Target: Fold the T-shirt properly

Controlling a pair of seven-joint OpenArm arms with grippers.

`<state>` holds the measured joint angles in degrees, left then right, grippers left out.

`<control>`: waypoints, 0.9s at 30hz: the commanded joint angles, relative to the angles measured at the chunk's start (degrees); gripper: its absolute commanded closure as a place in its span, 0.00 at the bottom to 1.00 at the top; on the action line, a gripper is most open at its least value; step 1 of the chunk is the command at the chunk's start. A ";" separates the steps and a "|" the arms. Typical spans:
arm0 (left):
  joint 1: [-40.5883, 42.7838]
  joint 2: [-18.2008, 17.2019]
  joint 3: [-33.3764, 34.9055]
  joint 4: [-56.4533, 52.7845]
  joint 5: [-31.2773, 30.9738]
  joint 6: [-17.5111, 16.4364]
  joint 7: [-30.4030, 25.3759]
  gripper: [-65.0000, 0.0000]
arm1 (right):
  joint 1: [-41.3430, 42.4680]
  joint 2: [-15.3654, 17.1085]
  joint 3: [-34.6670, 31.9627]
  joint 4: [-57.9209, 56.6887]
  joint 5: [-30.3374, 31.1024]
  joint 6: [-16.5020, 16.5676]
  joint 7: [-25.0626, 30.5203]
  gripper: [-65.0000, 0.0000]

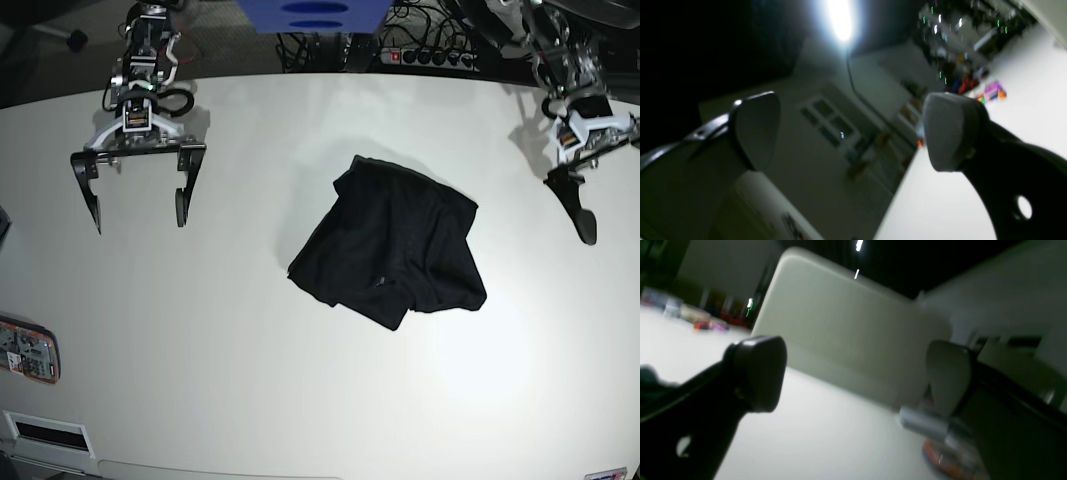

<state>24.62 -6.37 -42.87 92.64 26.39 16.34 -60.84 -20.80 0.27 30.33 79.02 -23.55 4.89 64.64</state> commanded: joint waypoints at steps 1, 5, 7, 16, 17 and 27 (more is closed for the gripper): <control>1.18 -0.62 -0.34 0.85 -1.29 0.76 -0.74 0.00 | -0.61 0.30 0.22 -0.30 2.85 -0.27 1.34 0.01; 6.28 -0.35 0.10 0.33 0.38 0.76 -0.74 0.00 | -4.48 0.30 0.05 -2.23 8.56 -0.27 1.34 0.01; 7.33 -0.35 0.37 -1.26 2.05 0.76 -0.74 0.00 | -6.15 0.39 0.14 -2.32 9.27 -0.27 1.34 0.01; 9.80 -3.87 0.45 -3.81 6.27 0.76 -0.74 0.00 | -14.76 0.39 2.24 -1.71 9.70 -0.27 1.42 0.01; 10.15 -5.54 0.98 -3.98 5.83 0.76 -0.74 0.00 | -15.64 0.39 2.86 -1.71 9.70 -0.27 1.42 0.01; 15.25 -14.16 12.76 -6.27 5.83 0.76 -0.74 0.00 | -24.70 2.14 5.50 -3.46 9.70 -0.27 1.42 0.01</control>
<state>39.99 -19.53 -29.63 85.54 33.47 16.25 -61.06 -44.73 1.80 35.57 75.02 -14.79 4.80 64.69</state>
